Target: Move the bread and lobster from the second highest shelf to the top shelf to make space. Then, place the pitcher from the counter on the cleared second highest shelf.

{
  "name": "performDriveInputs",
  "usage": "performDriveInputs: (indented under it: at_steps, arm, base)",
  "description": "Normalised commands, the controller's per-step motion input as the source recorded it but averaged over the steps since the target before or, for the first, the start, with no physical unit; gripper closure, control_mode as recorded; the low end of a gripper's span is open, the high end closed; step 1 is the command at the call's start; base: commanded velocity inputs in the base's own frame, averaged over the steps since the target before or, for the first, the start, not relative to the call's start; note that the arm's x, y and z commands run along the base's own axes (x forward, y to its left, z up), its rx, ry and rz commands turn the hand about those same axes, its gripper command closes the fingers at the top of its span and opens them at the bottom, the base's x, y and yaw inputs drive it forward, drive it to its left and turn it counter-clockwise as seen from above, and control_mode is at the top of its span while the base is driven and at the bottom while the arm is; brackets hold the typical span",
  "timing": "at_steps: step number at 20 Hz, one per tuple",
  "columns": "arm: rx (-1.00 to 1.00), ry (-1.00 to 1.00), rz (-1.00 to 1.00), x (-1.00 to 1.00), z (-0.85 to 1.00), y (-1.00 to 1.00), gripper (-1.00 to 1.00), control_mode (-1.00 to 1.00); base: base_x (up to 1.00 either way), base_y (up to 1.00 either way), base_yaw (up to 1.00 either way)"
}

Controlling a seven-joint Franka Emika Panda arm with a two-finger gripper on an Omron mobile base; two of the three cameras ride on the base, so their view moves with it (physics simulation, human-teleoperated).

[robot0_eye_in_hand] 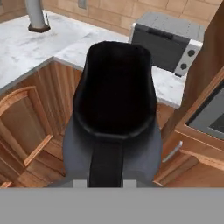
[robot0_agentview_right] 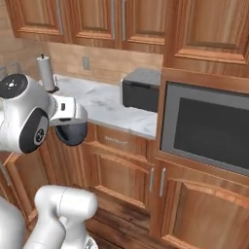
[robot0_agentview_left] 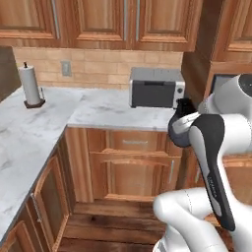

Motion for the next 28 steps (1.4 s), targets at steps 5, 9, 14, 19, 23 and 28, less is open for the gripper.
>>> performDriveInputs:
  at_steps: [5, 9, 14, 19, 23, 28]
  arm:
    - [0.0, 0.0, 0.0, 0.0, 0.0, 0.0, 1.0, 1.0]
    - [0.0, 0.0, 0.0, 0.0, 0.0, 0.0, 1.0, 1.0]
    - [0.0, 0.0, 0.0, 0.0, 0.0, 0.0, 1.0, 1.0]
    - [0.0, 0.0, 0.0, 0.0, 0.0, 0.0, 1.0, 1.0]
    - [0.0, 0.0, 0.0, 0.0, 0.0, 0.0, 1.0, 1.0]
    - [0.0, 0.0, 0.0, 0.0, 0.0, 0.0, 1.0, 1.0]
  base:
    - [-0.07, 0.0, -0.88]
    - [0.0, 0.0, -0.88]
    - [0.0, 0.0, -0.87]
    - [0.0, -0.01, -0.84]
    - [0.26, -0.14, -0.72]
    - [0.56, -0.31, -0.6]
